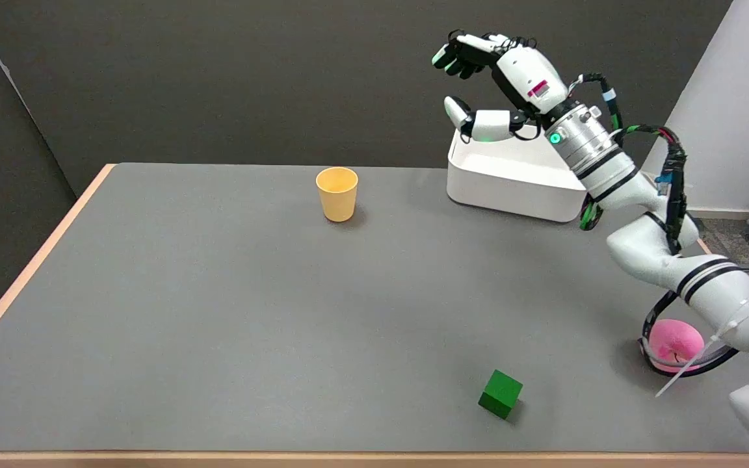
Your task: Pick up the yellow cup.
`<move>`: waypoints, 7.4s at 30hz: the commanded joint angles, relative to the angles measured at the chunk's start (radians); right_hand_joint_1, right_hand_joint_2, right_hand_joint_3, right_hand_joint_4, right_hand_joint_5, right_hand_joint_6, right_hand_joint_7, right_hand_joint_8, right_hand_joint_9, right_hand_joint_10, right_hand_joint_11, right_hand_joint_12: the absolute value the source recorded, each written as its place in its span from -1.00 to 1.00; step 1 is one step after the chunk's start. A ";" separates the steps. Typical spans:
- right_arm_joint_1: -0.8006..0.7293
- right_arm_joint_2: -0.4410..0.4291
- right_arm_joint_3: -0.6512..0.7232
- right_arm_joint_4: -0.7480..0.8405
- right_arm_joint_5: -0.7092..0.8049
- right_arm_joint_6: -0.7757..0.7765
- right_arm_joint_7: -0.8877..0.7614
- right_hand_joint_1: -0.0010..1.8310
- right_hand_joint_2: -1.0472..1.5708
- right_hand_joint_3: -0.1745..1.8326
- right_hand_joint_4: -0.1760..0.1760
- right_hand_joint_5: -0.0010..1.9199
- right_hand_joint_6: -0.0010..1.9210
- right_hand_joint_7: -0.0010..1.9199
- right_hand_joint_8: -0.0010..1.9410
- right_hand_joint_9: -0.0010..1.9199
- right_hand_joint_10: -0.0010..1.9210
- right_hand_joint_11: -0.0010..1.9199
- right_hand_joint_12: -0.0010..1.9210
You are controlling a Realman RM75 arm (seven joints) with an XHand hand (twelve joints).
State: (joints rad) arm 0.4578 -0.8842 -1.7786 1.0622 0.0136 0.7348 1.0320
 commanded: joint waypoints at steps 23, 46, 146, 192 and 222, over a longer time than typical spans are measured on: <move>0.082 0.006 -0.237 0.119 -0.190 -0.326 -0.100 -0.23 0.40 0.08 0.91 -0.59 -0.06 -0.45 -0.36 -0.43 0.13 -0.63 0.52; 0.228 -0.323 -0.367 -0.095 -0.185 -0.517 -0.427 -0.22 0.37 0.15 0.62 -0.71 -0.33 -0.71 -0.66 -0.72 -0.29 -0.87 0.22; 0.450 -0.533 -0.415 -0.698 -0.111 -0.439 -0.428 -0.21 0.37 0.20 0.45 -0.90 -0.60 -0.84 -0.71 -0.85 -0.40 -0.95 0.08; 0.369 -0.488 -0.277 -0.483 -0.111 -0.411 -0.429 -0.21 0.35 0.15 0.42 -0.91 -0.68 -0.79 -0.71 -0.79 -0.37 -0.95 0.14; 0.278 -0.425 -0.290 -0.413 -0.112 -0.468 -0.429 -0.17 0.39 0.07 1.00 -0.65 0.07 -0.74 -0.69 -0.77 -0.38 -0.93 0.12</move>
State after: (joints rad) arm 0.7599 -1.3288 -2.0592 0.6195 -0.0986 0.2824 0.6032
